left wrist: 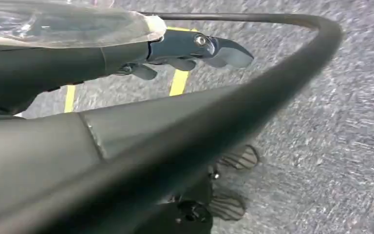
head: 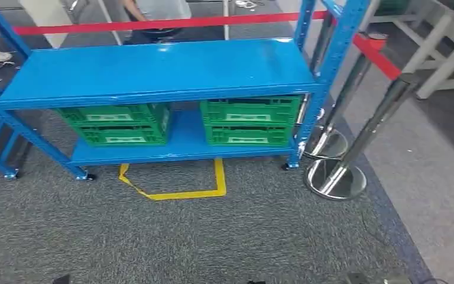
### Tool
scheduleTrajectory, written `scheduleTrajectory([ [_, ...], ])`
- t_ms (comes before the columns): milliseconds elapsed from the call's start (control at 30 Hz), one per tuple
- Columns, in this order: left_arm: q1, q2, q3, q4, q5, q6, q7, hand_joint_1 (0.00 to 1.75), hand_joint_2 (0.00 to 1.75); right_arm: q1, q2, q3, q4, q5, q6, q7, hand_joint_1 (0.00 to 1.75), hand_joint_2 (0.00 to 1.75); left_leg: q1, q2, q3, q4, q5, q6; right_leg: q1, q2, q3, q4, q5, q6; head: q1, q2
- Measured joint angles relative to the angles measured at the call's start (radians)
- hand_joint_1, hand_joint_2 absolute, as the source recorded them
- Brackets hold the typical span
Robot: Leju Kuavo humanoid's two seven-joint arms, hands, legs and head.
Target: Take the parts from the cabinet and place them on the table.
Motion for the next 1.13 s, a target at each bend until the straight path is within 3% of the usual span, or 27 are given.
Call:
scheduleTrajectory([
  [33,0.0,-0.003,0.0,0.0,0.005,0.002,0.0,0.0,0.0,0.0,0.0,0.001,0.0,0.003,0.002,-0.001,0.0,0.0,0.005,-0.013,0.013,0.003,-0.01,-0.006,-0.002,0.011,0.05,-0.103,0.059,0.004,0.003,0.0],
  [67,0.0,-0.004,0.001,0.0,0.006,0.005,0.0,0.0,0.0,0.001,0.0,0.003,0.0,0.005,0.005,-0.002,0.0,0.0,0.009,-0.021,0.019,0.005,-0.022,-0.014,-0.007,0.05,0.086,-0.167,0.067,0.006,0.01,0.0],
  [100,-0.004,-0.004,0.002,0.0,0.006,0.008,0.0,0.0,0.0,0.005,0.0,0.006,0.005,0.005,0.008,-0.002,0.0,0.0,0.007,-0.029,0.012,0.008,-0.026,-0.021,-0.007,0.09,0.097,-0.168,0.05,0.004,0.016,0.0],
  [133,-0.007,-0.005,0.004,0.0,0.007,0.009,0.0,0.0,0.0,0.003,-0.001,0.006,0.005,0.006,0.009,-0.005,0.0,0.0,0.008,-0.041,0.002,0.018,-0.028,-0.029,-0.009,0.082,0.116,-0.201,0.031,-0.006,0.016,0.0],
  [200,-0.005,-0.006,0.007,0.0,0.009,0.011,0.0,0.0,0.0,0.0,-0.002,0.007,0.005,0.006,0.009,-0.006,0.0,0.0,0.017,-0.058,-0.005,0.01,-0.024,-0.04,0.002,0.065,0.112,-0.193,0.024,-0.024,0.012,0.0],
  [233,-0.005,-0.006,0.007,0.0,0.01,0.011,0.0,0.0,0.0,-0.002,-0.002,0.008,0.005,0.006,0.009,-0.006,0.0,0.0,0.017,-0.069,-0.002,0.007,-0.026,-0.047,0.0,0.053,0.12,-0.199,0.02,-0.031,0.011,0.0],
  [267,-0.004,-0.008,0.008,0.0,0.013,0.011,0.0,0.0,0.0,0.001,-0.002,0.009,0.005,0.006,0.009,-0.006,0.0,0.0,0.017,-0.045,0.002,0.018,-0.038,-0.053,-0.005,0.039,0.133,-0.21,0.018,-0.04,0.009,0.0],
  [300,-0.007,-0.01,0.008,0.0,0.013,0.011,0.0,0.0,0.0,0.001,-0.002,0.01,0.005,0.006,0.009,-0.007,0.0,0.0,0.013,0.007,-0.023,0.067,-0.053,-0.057,-0.004,0.028,0.142,-0.217,0.013,-0.046,-0.001,0.0],
  [333,-0.013,-0.009,0.01,0.0,0.014,0.011,0.0,0.0,0.0,0.001,-0.002,0.012,0.005,0.006,0.008,-0.008,0.0,0.0,0.011,0.032,-0.074,0.15,-0.082,-0.059,-0.003,0.019,0.148,-0.219,0.01,-0.05,-0.012,0.0],
  [400,-0.016,-0.009,0.014,0.0,0.014,0.011,0.0,0.0,0.0,0.0,-0.003,0.014,0.005,0.002,0.004,-0.009,0.0,0.0,0.012,0.048,-0.196,0.332,-0.134,-0.061,0.002,-0.003,0.154,-0.219,0.0,-0.058,-0.02,0.0],
  [433,-0.015,-0.01,0.014,0.0,0.015,0.011,0.0,0.0,0.0,0.0,-0.004,0.014,0.005,-0.003,0.002,-0.01,0.0,0.0,0.012,0.051,-0.236,0.377,-0.129,-0.06,0.003,-0.009,0.16,-0.219,-0.005,-0.059,-0.022,0.0],
  [467,-0.01,-0.011,0.015,0.0,0.015,0.011,0.0,0.0,0.0,0.0,-0.004,0.014,0.005,-0.007,0.002,-0.01,0.0,0.0,0.011,0.051,-0.249,0.367,-0.095,-0.057,0.005,-0.013,0.168,-0.219,-0.01,-0.06,-0.024,0.0],
  [500,-0.007,-0.011,0.015,0.0,0.015,0.011,0.0,0.0,0.0,0.0,-0.004,0.014,0.005,-0.008,0.002,-0.01,0.0,0.0,0.009,0.051,-0.238,0.314,-0.043,-0.051,0.008,-0.016,0.176,-0.22,-0.016,-0.059,-0.027,0.0],
  [567,-0.006,-0.01,0.016,0.0,0.015,0.011,0.0,0.0,0.0,-0.002,-0.003,0.014,0.005,-0.011,-0.001,-0.011,0.0,0.0,-0.001,0.055,-0.175,0.135,0.074,-0.029,0.011,-0.02,0.195,-0.221,-0.028,-0.058,-0.034,0.0],
  [600,-0.006,-0.005,0.016,0.0,0.015,0.011,0.0,0.0,0.0,-0.002,-0.002,0.015,0.005,-0.012,-0.001,-0.011,0.0,0.0,-0.011,0.068,-0.155,0.088,0.076,-0.016,0.01,-0.023,0.187,-0.223,-0.032,-0.055,-0.035,0.0],
  [633,-0.009,-0.006,0.017,0.0,0.015,0.011,0.0,0.0,0.0,-0.005,-0.002,0.015,0.004,-0.012,-0.001,-0.013,0.0,0.0,-0.014,0.07,-0.146,0.067,0.068,-0.016,0.013,-0.021,0.186,-0.222,-0.038,-0.049,-0.034,0.0],
  [667,-0.012,-0.008,0.018,0.0,0.015,0.011,0.0,0.0,0.0,-0.005,-0.003,0.015,0.005,-0.012,-0.002,-0.012,0.0,0.0,-0.012,0.069,-0.144,0.063,0.076,-0.028,0.019,-0.023,0.187,-0.218,-0.043,-0.05,-0.034,0.0],
  [700,-0.012,-0.009,0.018,0.0,0.015,0.011,0.0,0.0,0.0,-0.005,-0.007,0.015,0.005,-0.012,-0.003,-0.012,0.0,0.0,-0.01,0.067,-0.142,0.063,0.069,-0.051,0.017,-0.023,0.189,-0.219,-0.045,-0.062,-0.029,0.0],
  [767,-0.007,-0.008,0.02,0.0,0.015,0.011,0.0,0.0,0.0,-0.006,-0.007,0.015,0.005,-0.012,-0.004,-0.012,0.0,0.0,-0.014,0.066,-0.141,0.064,0.068,-0.044,0.014,-0.025,0.193,-0.223,-0.045,-0.056,-0.02,0.0],
  [933,-0.007,-0.007,0.023,0.0,0.013,0.011,0.0,0.0,0.0,-0.006,-0.006,0.019,0.005,-0.015,-0.003,-0.011,0.0,0.0,-0.015,0.066,-0.139,0.065,0.062,-0.035,0.012,-0.025,0.201,-0.234,-0.045,-0.053,-0.015,0.0],
  [1133,-0.008,-0.008,0.023,0.0,0.003,0.007,-0.001,0.0,0.0,-0.005,-0.006,0.019,0.005,-0.025,-0.005,-0.006,0.0,0.0,-0.015,0.066,-0.135,0.065,0.059,-0.03,0.012,-0.025,0.206,-0.239,-0.046,-0.045,-0.011,0.0],
])
